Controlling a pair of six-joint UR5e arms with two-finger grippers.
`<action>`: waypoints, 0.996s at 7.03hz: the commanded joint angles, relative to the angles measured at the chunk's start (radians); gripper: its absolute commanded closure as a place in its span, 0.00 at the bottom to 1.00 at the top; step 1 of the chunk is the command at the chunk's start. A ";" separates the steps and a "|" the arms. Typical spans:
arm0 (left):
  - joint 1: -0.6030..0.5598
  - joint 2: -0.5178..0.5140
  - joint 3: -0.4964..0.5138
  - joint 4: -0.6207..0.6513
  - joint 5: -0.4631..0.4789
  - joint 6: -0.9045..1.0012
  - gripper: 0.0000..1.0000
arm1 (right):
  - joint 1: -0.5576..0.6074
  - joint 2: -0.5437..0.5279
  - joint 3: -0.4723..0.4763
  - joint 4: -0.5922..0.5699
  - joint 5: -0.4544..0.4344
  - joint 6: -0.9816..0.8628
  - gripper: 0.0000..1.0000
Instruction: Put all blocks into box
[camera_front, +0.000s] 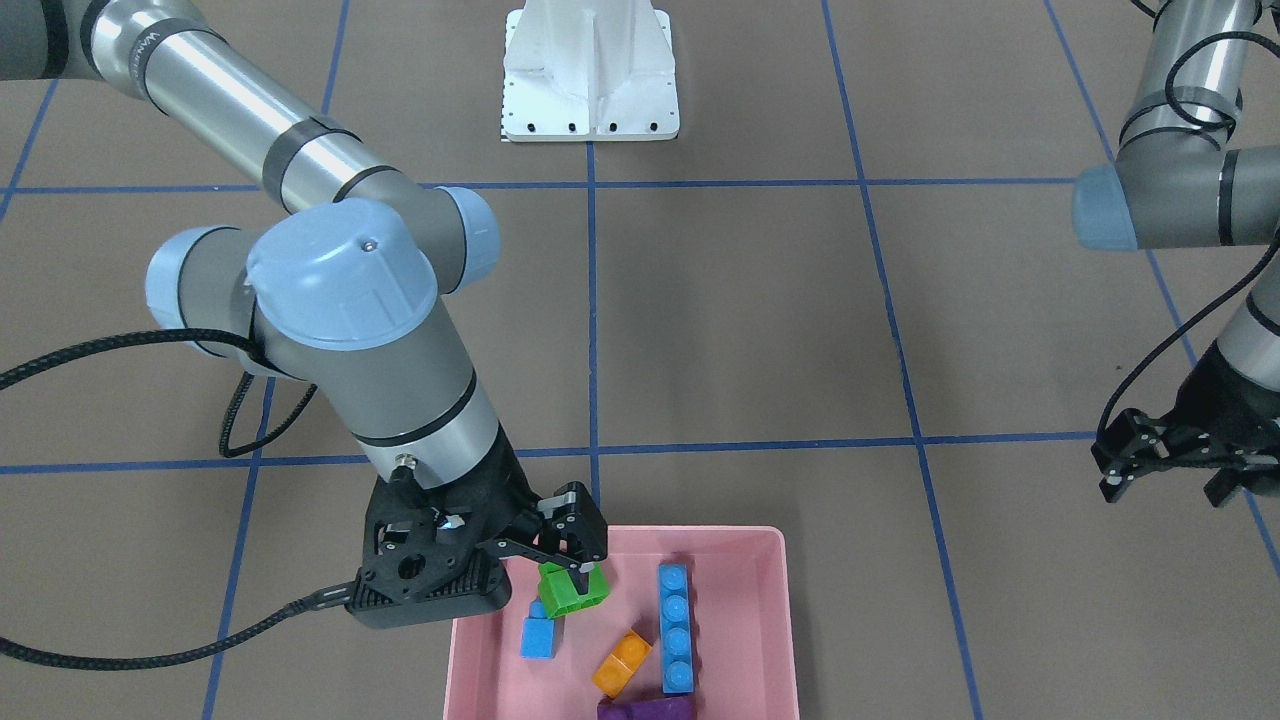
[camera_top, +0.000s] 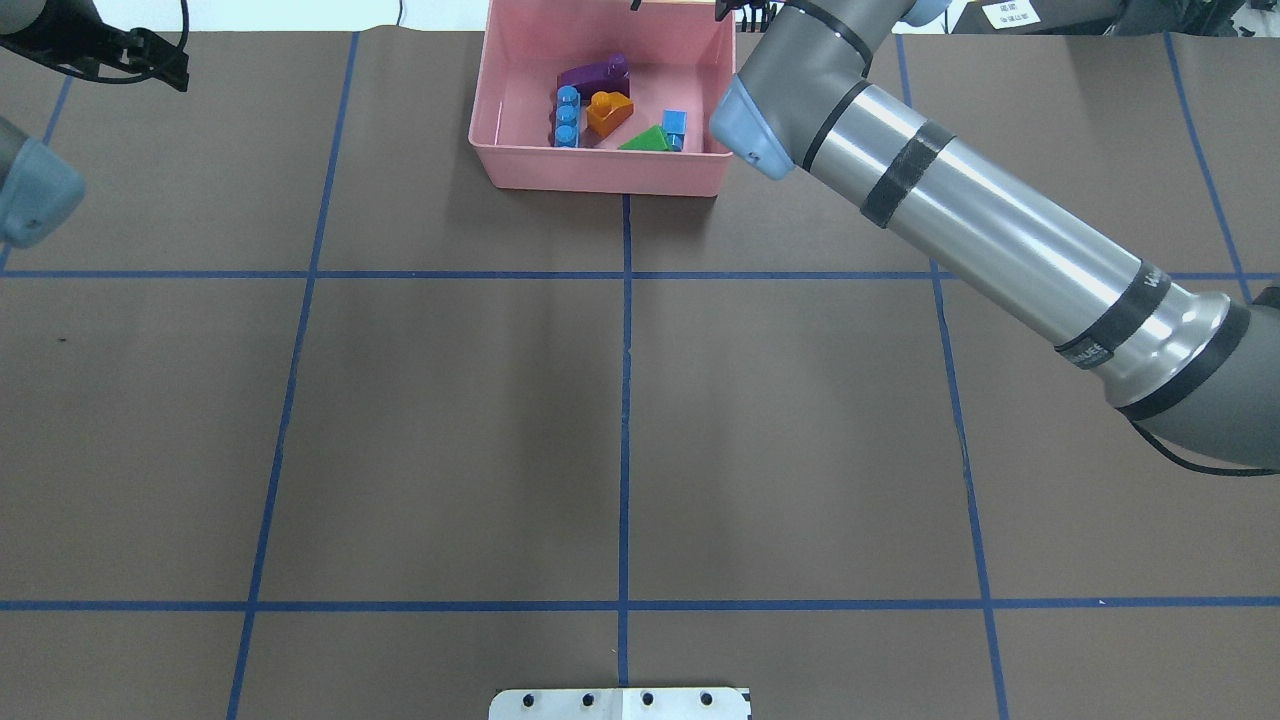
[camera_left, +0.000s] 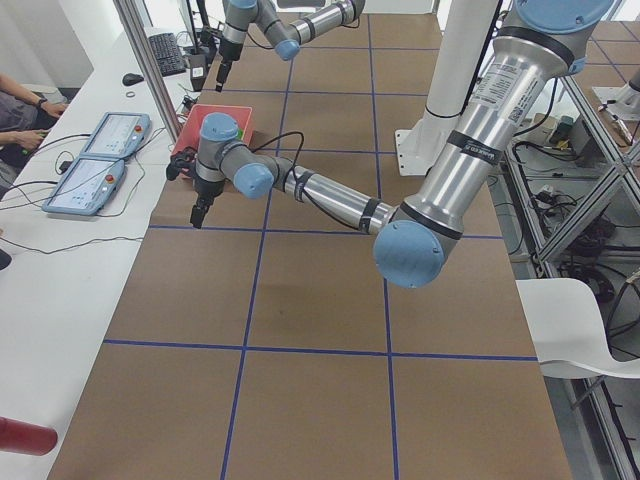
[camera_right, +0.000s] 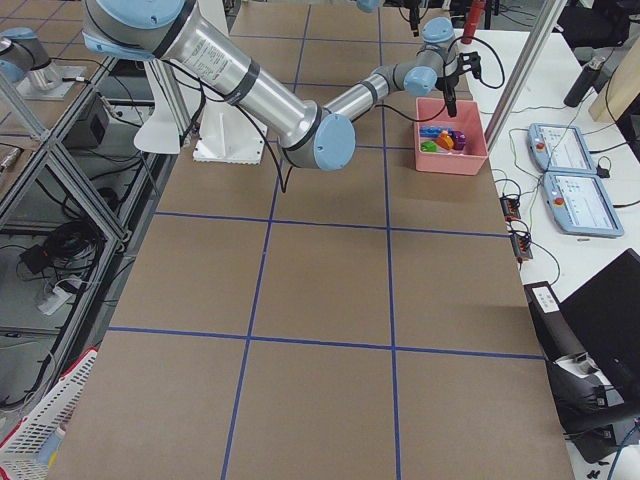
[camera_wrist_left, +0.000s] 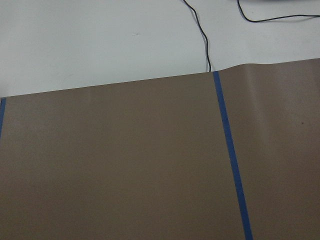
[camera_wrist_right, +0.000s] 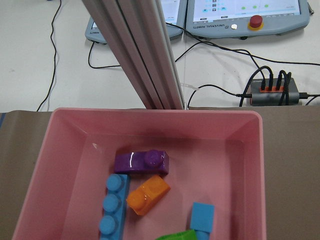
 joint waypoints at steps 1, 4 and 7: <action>-0.001 0.206 -0.246 0.081 0.001 0.032 0.00 | 0.059 -0.061 0.165 -0.319 0.061 -0.213 0.00; -0.013 0.358 -0.422 0.238 0.005 0.300 0.00 | 0.158 -0.472 0.540 -0.517 0.052 -0.635 0.00; -0.163 0.398 -0.388 0.244 -0.158 0.400 0.00 | 0.336 -0.717 0.634 -0.517 0.183 -0.869 0.00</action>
